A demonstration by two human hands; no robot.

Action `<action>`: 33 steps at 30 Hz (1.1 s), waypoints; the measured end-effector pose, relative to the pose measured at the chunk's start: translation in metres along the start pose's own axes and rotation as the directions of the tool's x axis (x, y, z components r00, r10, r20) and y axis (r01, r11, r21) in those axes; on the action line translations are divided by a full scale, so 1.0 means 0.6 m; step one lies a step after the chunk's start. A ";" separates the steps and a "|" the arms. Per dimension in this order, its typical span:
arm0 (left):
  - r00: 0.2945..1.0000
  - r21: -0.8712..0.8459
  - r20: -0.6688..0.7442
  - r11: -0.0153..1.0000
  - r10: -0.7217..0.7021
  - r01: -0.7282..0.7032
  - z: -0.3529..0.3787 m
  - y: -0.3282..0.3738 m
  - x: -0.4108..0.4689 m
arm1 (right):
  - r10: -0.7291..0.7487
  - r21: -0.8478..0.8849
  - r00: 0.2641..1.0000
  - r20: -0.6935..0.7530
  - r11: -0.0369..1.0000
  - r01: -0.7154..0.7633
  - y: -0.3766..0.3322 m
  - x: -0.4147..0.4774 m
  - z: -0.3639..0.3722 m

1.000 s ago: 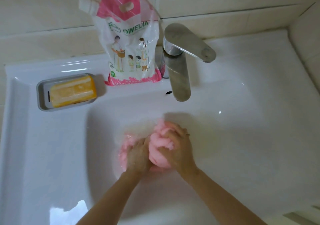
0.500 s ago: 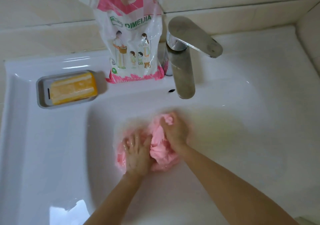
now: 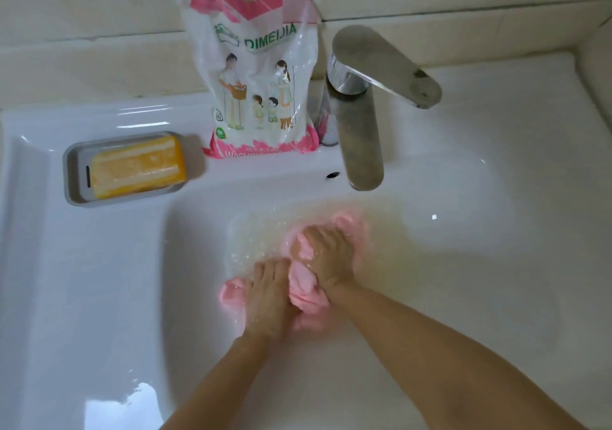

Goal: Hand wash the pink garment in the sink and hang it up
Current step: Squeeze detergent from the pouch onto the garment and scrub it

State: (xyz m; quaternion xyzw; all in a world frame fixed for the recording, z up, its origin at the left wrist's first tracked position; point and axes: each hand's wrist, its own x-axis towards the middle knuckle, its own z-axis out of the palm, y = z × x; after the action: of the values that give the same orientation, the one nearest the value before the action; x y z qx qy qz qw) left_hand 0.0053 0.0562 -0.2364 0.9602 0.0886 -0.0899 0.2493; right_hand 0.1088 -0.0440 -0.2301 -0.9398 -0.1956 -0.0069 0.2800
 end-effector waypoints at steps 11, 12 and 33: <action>0.994 -0.097 -0.101 0.994 0.044 -0.054 0.017 -0.015 -0.001 | -0.102 -0.047 0.991 -0.081 0.994 0.099 -0.029 -0.084 0.013; 0.995 -0.066 -0.083 0.996 0.048 -0.054 0.024 -0.020 0.000 | -0.090 -0.092 0.988 -0.124 0.993 0.079 -0.012 -0.070 0.023; 0.995 -0.097 -0.096 0.995 -0.022 0.012 0.043 0.007 -0.004 | -0.129 -0.204 0.980 -0.148 0.974 0.098 0.031 -0.009 0.018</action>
State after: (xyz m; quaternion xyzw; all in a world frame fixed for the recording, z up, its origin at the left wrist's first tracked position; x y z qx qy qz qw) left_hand 0.0003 0.0393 -0.2560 0.9494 0.1130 -0.0411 0.2901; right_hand 0.1095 -0.0546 -0.2494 -0.9464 -0.2243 -0.1178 0.2001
